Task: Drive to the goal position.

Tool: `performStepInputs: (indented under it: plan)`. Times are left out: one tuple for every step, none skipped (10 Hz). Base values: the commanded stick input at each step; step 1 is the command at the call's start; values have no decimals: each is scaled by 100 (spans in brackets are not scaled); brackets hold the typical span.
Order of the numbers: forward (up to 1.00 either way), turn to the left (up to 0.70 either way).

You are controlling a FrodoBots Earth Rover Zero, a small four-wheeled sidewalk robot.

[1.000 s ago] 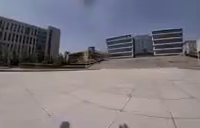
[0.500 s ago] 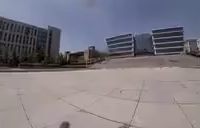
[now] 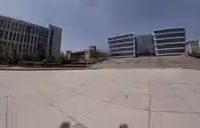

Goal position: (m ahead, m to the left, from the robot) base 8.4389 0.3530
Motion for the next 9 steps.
performStepInputs:
  plan:
    - [70,0]
    - [70,0]
    - [70,0]
    - [70,0]
    - [70,0]
    - [70,0]
    - [70,0]
    - [70,0]
    - [70,0]
